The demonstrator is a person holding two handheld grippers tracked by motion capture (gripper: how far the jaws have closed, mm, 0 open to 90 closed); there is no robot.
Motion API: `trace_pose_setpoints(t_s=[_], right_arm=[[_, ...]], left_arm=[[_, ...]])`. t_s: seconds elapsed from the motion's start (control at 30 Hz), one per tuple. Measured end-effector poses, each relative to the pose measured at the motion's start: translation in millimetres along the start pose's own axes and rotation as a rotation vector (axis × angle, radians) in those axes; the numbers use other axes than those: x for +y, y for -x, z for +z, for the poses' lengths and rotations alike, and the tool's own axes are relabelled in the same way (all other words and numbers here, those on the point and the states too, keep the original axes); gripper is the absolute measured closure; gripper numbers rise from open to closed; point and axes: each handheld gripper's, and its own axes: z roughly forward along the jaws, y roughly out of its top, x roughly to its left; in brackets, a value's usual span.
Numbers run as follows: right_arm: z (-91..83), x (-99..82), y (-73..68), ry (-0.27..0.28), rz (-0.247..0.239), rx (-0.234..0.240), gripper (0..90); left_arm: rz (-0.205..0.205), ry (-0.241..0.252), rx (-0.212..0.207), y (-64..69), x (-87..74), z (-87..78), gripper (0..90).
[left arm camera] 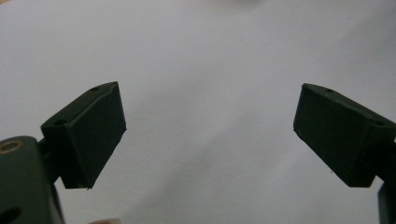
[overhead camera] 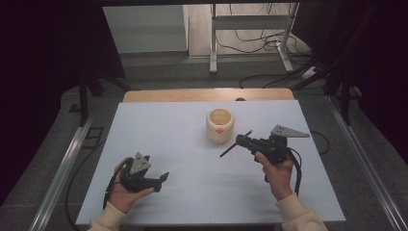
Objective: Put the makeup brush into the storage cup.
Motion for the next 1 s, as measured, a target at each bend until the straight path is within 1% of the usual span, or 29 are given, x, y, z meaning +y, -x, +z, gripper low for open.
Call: trace_pose_setpoints(t_s=[0.23,0.33,0.63,1.0], right_arm=[[-0.1,7.9,3.2,0.029,-0.001,-0.003,83.0],[0.6,10.1,4.0,0.031,-0.006,-0.009,83.0],[-0.5,13.9,7.2,0.044,0.0,-0.02,83.0],[-0.4,27.8,9.1,0.08,-0.009,-0.022,83.0]], left_arm=[[-0.005,0.005,-0.001,-0.3,0.4,-1.1,9.5],[-0.004,0.005,-0.002,-0.5,0.3,-1.1,9.6],[-0.003,0.003,-0.005,0.0,0.8,-1.1,9.7],[0.001,0.005,-0.009,1.3,1.9,-1.6,9.6]])
